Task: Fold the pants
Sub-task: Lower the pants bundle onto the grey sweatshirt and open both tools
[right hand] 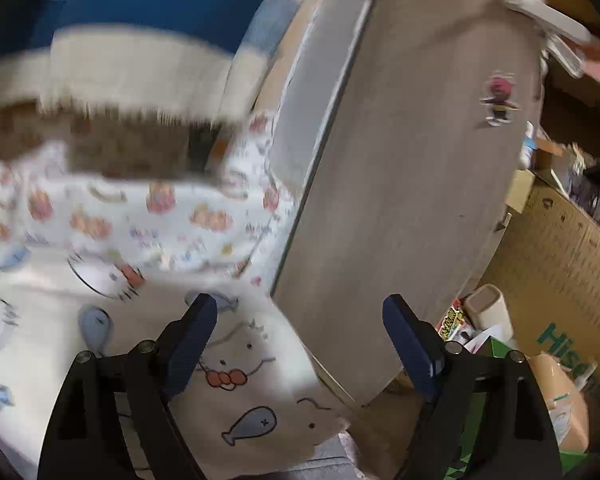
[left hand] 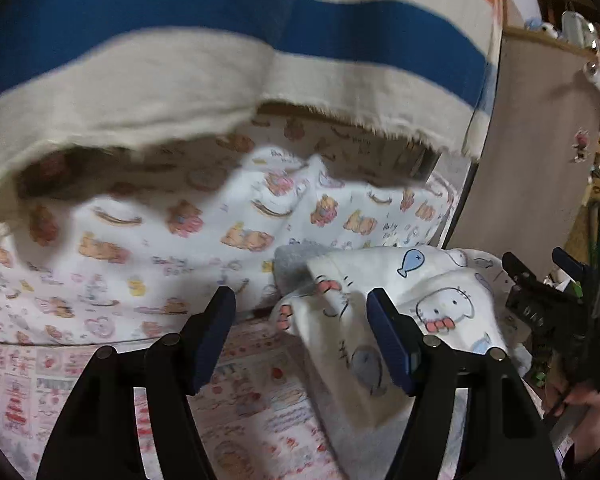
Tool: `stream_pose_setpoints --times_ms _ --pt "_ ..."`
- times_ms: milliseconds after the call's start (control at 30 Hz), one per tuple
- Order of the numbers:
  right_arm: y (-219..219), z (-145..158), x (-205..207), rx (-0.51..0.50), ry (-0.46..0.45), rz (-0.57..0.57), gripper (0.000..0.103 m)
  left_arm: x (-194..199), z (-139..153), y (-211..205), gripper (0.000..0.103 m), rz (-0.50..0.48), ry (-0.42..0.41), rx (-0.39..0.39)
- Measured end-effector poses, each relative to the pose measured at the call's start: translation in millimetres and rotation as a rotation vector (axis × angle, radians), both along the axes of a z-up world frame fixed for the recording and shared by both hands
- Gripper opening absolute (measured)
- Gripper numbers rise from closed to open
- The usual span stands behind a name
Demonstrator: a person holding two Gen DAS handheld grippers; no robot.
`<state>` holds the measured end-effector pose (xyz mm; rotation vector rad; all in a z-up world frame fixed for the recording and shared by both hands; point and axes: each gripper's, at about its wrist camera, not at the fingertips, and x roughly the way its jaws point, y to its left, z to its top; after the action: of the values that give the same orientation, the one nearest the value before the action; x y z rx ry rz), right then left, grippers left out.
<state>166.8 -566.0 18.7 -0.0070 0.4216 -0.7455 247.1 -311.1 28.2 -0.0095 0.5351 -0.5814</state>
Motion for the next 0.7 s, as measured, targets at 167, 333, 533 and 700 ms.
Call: stream_pose_setpoints --times_ms 167,333,533,700 --pt "17.5 18.5 -24.7 0.046 -0.071 0.132 0.103 -42.0 29.2 21.8 0.081 0.025 -0.187 0.036" --pt "48.4 34.4 -49.3 0.05 -0.159 0.187 0.102 -71.1 51.2 54.0 0.094 0.036 -0.272 0.015" --pt "95.0 48.3 -84.8 0.101 -0.264 0.325 0.102 -107.5 51.1 96.1 0.102 0.045 -0.375 -0.001" --pt "126.6 43.5 -92.7 0.141 -0.305 0.378 0.102 -128.5 46.6 118.9 0.102 0.04 -0.405 -0.014"
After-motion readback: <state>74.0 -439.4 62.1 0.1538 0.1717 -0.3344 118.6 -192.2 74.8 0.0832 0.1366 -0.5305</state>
